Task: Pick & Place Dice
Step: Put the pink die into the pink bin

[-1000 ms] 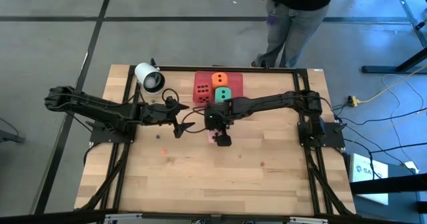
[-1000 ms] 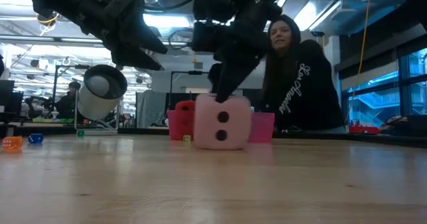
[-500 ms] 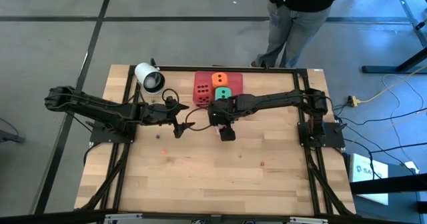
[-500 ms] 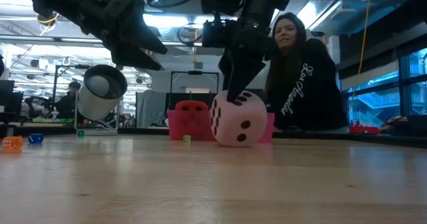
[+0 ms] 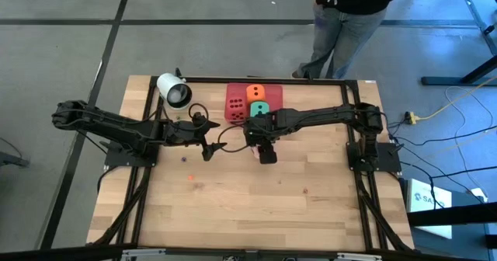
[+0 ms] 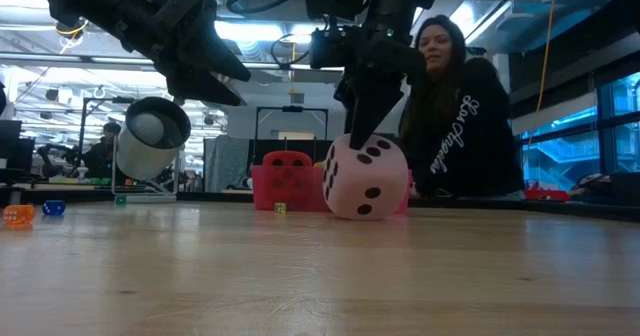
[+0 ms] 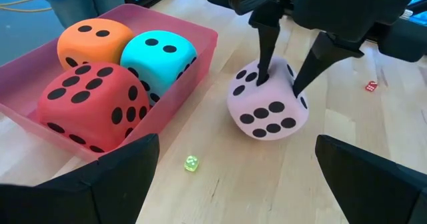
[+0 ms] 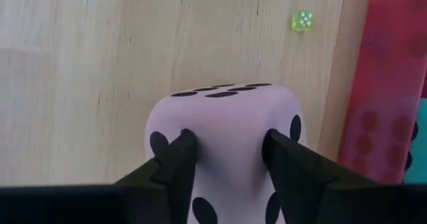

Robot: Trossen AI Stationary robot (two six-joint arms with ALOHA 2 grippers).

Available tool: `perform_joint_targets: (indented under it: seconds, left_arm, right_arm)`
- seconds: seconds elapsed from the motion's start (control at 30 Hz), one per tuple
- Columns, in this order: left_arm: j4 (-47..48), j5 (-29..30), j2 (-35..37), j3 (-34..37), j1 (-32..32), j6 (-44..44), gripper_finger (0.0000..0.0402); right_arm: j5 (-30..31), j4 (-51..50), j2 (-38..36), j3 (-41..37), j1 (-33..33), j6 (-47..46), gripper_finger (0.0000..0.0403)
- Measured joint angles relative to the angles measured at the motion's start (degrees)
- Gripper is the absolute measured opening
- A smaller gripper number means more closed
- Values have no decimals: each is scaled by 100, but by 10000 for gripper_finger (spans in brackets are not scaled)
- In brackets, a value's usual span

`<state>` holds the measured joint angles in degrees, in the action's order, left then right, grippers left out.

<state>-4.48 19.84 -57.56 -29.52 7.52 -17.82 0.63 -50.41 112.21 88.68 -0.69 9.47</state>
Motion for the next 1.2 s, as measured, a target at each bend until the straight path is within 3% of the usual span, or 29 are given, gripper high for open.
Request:
perform_joint_targets:
  seconds: [0.5,1.2]
  left_arm:
    - [-1,0,0,1,0,4,400]
    - [-1,2,0,2,0,52,400]
  right_arm:
    - [-40,-213,-1,-2,4,166,89]
    - [189,-496,-58,-4,11,343,77]
